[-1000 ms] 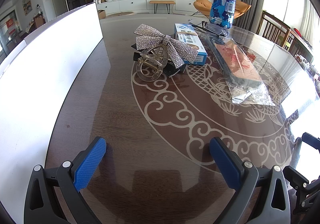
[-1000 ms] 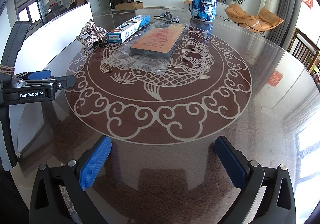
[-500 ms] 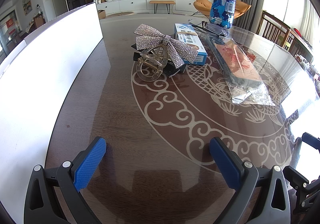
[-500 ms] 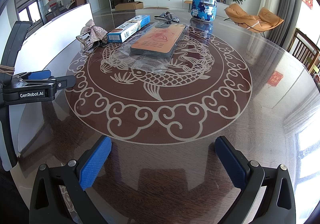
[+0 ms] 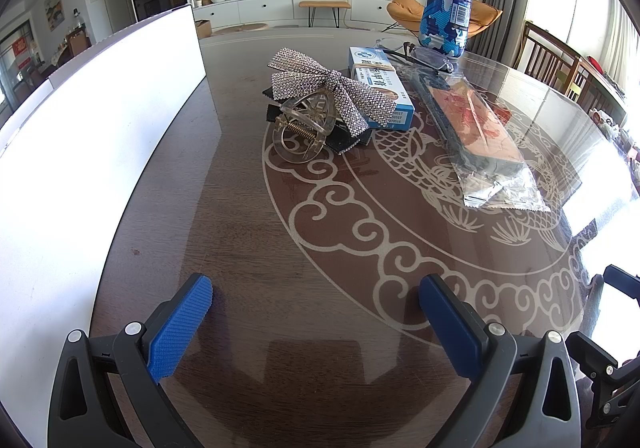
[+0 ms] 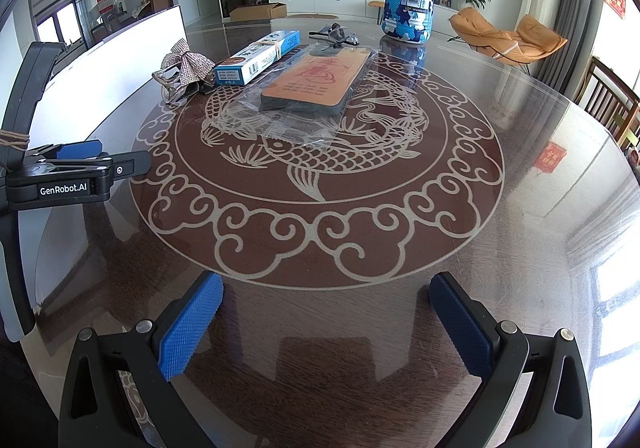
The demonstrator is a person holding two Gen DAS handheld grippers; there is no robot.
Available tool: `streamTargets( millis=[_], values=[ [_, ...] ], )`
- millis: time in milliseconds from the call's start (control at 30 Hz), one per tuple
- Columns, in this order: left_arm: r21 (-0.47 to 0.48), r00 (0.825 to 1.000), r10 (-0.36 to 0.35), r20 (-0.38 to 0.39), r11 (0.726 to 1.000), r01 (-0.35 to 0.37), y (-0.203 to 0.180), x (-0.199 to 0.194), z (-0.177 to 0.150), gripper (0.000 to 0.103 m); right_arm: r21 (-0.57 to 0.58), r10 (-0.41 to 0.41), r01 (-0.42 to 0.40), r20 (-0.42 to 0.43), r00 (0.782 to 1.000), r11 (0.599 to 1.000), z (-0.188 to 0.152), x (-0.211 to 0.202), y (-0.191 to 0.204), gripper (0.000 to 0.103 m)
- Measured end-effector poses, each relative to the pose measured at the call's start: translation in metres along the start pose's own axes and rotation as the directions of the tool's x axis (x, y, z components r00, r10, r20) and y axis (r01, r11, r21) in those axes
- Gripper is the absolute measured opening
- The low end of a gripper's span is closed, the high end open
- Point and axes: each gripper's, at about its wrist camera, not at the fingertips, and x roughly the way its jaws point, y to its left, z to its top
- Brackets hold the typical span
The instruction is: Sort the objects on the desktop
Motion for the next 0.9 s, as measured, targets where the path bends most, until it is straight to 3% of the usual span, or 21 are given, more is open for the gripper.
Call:
streamTargets(
  millis=[900],
  values=[
    [0.0,1.0,0.0,0.0,1.0,0.0,0.0,0.0,-0.0002,0.103,0.0,0.0,0.0,0.0,1.0,1.0,0.0003,0.0012,-0.0009,0.103]
  ],
)
